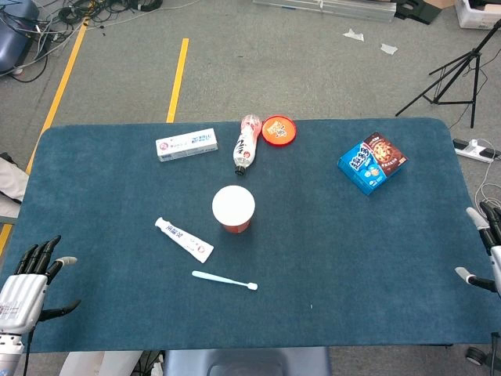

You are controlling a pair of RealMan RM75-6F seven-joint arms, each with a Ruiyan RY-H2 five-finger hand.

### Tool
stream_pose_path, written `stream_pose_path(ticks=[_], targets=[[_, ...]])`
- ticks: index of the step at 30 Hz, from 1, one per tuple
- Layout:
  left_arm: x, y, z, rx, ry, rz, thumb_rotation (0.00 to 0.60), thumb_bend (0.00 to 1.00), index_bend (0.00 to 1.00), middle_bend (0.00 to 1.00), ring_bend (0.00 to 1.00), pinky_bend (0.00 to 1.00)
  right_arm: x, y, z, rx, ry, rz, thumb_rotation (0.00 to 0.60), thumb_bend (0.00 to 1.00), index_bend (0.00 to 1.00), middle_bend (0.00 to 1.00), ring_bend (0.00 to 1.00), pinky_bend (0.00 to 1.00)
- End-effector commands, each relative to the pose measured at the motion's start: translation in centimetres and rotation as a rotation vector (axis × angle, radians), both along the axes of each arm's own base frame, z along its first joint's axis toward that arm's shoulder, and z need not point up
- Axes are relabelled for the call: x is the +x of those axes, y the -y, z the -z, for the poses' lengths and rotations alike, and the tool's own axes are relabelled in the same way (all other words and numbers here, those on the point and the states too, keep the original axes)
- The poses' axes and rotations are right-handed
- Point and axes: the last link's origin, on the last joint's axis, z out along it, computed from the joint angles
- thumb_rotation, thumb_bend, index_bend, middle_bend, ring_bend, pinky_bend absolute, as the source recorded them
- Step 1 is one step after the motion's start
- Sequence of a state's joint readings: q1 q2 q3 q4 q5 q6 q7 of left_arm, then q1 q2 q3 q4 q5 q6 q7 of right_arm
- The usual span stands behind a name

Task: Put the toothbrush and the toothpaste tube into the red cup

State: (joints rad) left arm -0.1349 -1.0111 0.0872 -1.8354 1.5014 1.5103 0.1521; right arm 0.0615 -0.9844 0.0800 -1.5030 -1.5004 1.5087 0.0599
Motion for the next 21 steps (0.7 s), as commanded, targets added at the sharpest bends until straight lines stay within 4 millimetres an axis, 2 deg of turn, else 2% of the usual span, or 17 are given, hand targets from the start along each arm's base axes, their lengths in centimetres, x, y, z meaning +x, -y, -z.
stream_pose_path(ticks=[1, 8, 12, 21], targets=[[0.0, 0.0, 0.2, -0.004, -0.009, 0.004, 0.6, 0.09, 0.28, 0.0, 0.0, 0.0, -0.1, 0.1, 0.2, 0.003, 0.003, -0.003, 0.6, 0.0, 0.0, 0.0, 0.0, 0.3], [1.7, -0.5, 0.6, -0.037, -0.014, 0.057, 0.6, 0.09, 0.32, 0.0, 0.0, 0.0, 0.1, 0.4, 0.5, 0.012, -0.003, -0.013, 0.6, 0.0, 0.0, 0.0, 0.0, 0.3], [3.3, -1.1, 1.7, -0.106, 0.021, 0.094, 0.6, 0.09, 0.37, 0.0, 0.0, 0.0, 0.7, 0.5, 0.1, 0.001, -0.011, -0.036, 0.6, 0.0, 0.0, 0.0, 0.0, 0.3], [6.1, -2.0, 5.4, -0.291, 0.033, 0.166, 0.6, 0.09, 0.43, 0.0, 0.0, 0.0, 1.4, 0.3, -0.5, -0.011, -0.032, -0.059, 0.6, 0.0, 0.0, 0.0, 0.0, 0.3]])
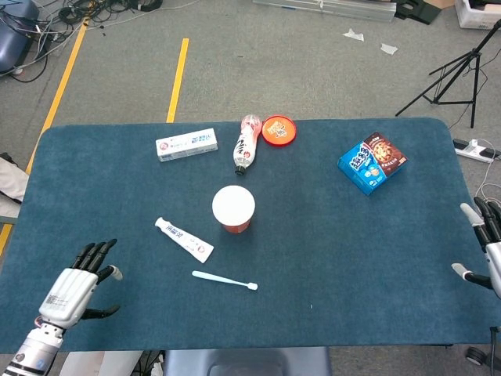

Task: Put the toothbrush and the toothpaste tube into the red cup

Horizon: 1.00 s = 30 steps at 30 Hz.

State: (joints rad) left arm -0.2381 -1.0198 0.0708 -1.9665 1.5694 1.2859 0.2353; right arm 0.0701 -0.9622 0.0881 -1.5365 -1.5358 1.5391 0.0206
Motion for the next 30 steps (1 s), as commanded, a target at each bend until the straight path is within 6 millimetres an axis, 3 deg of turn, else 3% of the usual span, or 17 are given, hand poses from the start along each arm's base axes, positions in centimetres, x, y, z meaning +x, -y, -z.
stream_pose_path(ticks=[1, 17, 26, 30], targets=[[1.2, -0.4, 1.8, -0.076, -0.009, 0.038, 0.6, 0.09, 0.43, 0.0, 0.0, 0.0, -0.1, -0.1, -0.1, -0.004, 0.003, 0.002, 0.6, 0.0, 0.0, 0.0, 0.0, 0.3], [4.7, -3.8, 8.1, -0.214, -0.037, 0.112, 0.6, 0.09, 0.44, 0.0, 0.0, 0.0, -0.1, -0.4, -2.0, -0.055, 0.019, -0.006, 0.6, 0.0, 0.0, 0.0, 0.0, 0.3], [6.1, -5.9, 11.6, -0.232, -0.07, 0.139, 0.6, 0.09, 0.38, 0.0, 0.0, 0.0, -0.5, -0.3, -2.5, -0.066, 0.026, 0.002, 0.6, 0.0, 0.0, 0.0, 0.0, 0.3], [6.8, -6.6, 13.0, -0.221, -0.07, 0.152, 0.6, 0.09, 0.31, 0.0, 0.0, 0.0, -0.5, -0.3, -2.7, -0.07, 0.029, 0.002, 0.6, 0.0, 0.0, 0.0, 0.0, 0.3]])
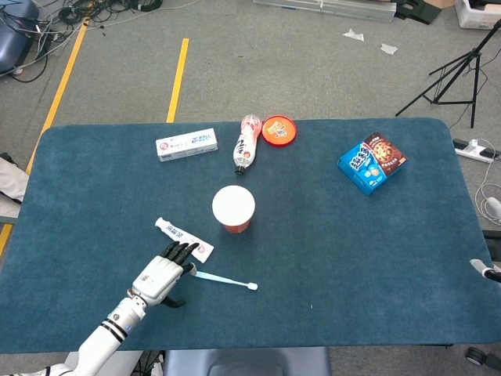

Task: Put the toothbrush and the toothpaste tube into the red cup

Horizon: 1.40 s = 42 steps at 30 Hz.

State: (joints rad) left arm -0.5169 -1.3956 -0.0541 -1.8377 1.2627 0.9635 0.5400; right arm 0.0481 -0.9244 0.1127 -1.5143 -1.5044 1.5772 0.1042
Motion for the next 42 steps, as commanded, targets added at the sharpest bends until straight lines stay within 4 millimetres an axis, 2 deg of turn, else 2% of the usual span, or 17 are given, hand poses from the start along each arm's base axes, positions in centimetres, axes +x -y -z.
stream_pose_path(ticks=[1, 13, 33, 38, 42], targets=[[0.7, -0.8, 1.2, 0.016, 0.004, 0.011, 0.6, 0.09, 0.3, 0.0, 0.0, 0.0, -0.1, 0.0, -0.1, -0.003, 0.002, 0.001, 0.6, 0.0, 0.0, 0.0, 0.0, 0.3], [1.5, -2.5, 4.5, 0.022, 0.0, -0.008, 0.6, 0.09, 0.39, 0.0, 0.0, 0.0, -1.1, -0.2, -0.8, -0.014, 0.016, 0.025, 0.6, 0.0, 0.0, 0.0, 0.0, 0.3], [3.4, -3.3, 6.7, -0.005, 0.006, -0.048, 0.6, 0.1, 0.43, 0.0, 0.0, 0.0, -2.0, -0.2, -0.5, -0.006, 0.029, 0.044, 0.6, 0.0, 0.0, 0.0, 0.0, 0.3], [3.7, -3.4, 7.2, -0.017, -0.005, -0.05, 0.6, 0.2, 0.43, 0.0, 0.0, 0.0, -2.2, -0.2, -0.5, -0.005, 0.03, 0.048, 0.6, 0.0, 0.0, 0.0, 0.0, 0.3], [3.8, -3.3, 7.5, -0.024, -0.008, -0.046, 0.6, 0.24, 0.43, 0.0, 0.0, 0.0, -2.4, -0.2, -0.6, -0.006, 0.034, 0.053, 0.6, 0.0, 0.0, 0.0, 0.0, 0.3]])
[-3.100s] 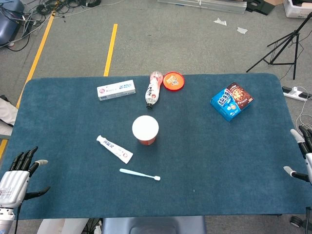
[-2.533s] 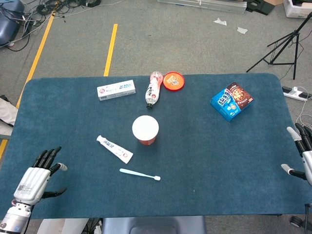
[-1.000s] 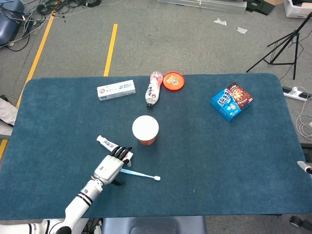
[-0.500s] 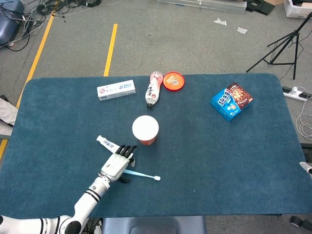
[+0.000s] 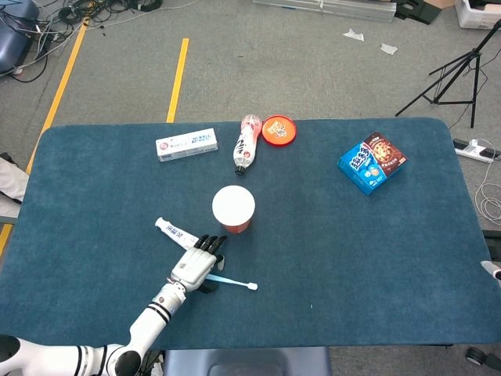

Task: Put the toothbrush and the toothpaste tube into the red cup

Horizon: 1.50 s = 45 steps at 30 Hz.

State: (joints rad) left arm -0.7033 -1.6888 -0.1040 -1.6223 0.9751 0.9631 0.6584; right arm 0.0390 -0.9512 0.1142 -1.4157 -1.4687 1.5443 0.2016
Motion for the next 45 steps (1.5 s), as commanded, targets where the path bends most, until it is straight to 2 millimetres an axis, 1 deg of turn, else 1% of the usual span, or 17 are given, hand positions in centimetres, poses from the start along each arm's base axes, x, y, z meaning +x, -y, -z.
stream_pose_path(ticks=[1, 16, 26, 35, 45], targets=[[0.1, 0.1, 0.2, -0.004, -0.003, 0.003, 0.6, 0.25, 0.43, 0.0, 0.0, 0.0, -0.1, 0.0, 0.0, 0.0, 0.001, 0.004, 0.6, 0.0, 0.0, 0.0, 0.0, 0.3], [0.7, 0.2, 1.3, -0.011, -0.02, 0.014, 0.6, 0.25, 0.44, 0.0, 0.0, 0.0, -0.7, 0.0, 0.0, 0.002, 0.009, 0.015, 0.6, 0.0, 0.0, 0.0, 0.0, 0.3], [0.9, 0.0, 1.7, -0.009, -0.042, 0.009, 0.6, 0.3, 0.45, 0.0, 0.0, 0.0, -1.0, 0.0, 0.1, 0.005, 0.014, 0.021, 0.6, 0.0, 0.0, 0.0, 0.0, 0.3], [1.0, 0.2, 1.7, -0.014, -0.048, 0.012, 0.6, 0.3, 0.46, 0.0, 0.0, 0.0, -1.1, 0.0, 0.1, 0.007, 0.016, 0.024, 0.6, 0.0, 0.0, 0.0, 0.0, 0.3], [1.2, 0.6, 1.4, -0.012, -0.037, 0.024, 0.6, 0.3, 0.51, 0.0, 0.0, 0.0, -1.2, 0.1, 0.3, 0.013, 0.016, 0.028, 0.6, 0.0, 0.0, 0.0, 0.0, 0.3]])
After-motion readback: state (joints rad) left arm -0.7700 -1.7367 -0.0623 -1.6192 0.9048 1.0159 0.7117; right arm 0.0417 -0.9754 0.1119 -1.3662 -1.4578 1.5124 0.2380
